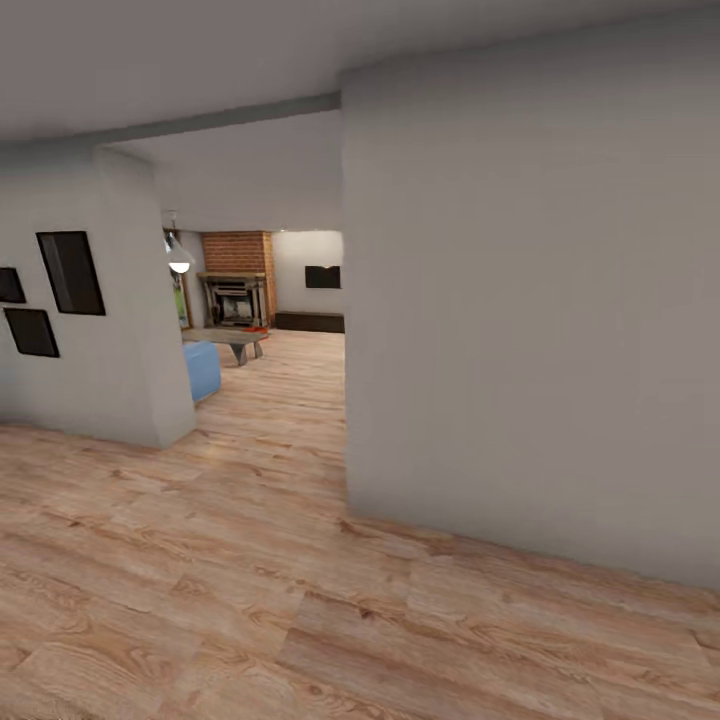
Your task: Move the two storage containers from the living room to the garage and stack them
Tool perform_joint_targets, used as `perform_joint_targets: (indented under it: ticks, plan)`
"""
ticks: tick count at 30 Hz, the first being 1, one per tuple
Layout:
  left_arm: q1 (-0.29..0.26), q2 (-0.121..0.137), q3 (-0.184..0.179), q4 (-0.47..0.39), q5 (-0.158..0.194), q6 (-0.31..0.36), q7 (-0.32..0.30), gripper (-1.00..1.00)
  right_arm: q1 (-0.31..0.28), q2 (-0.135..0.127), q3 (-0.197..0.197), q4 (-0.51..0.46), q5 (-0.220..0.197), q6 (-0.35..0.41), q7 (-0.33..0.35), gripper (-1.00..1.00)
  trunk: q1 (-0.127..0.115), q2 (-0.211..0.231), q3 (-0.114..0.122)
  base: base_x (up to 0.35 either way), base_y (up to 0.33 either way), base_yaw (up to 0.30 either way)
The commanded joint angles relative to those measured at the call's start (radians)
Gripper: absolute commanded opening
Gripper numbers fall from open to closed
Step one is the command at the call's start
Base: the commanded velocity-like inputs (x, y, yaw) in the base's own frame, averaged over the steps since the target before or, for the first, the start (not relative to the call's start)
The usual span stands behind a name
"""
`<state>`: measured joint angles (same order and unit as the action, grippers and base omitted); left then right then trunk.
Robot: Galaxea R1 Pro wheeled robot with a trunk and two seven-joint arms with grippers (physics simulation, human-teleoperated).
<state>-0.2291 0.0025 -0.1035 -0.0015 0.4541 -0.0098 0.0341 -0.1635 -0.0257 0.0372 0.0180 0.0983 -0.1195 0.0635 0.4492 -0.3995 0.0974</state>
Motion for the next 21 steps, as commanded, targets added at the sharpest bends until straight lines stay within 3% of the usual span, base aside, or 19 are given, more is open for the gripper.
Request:
perform_joint_targets:
  ticks: [1,21]
  plan:
    - [-0.001,0.000,-0.008,0.000,0.008,-0.001,0.003,1.00,-0.001,0.000,0.003,0.002,0.008,-0.005,0.000,1.00,0.001,0.000,0.000,0.316,0.000,0.279]
    - [0.000,-0.001,-0.008,0.000,0.008,-0.001,0.003,1.00,-0.001,0.000,0.003,0.002,0.008,-0.004,0.001,1.00,0.001,0.000,0.000,0.322,0.000,0.279]
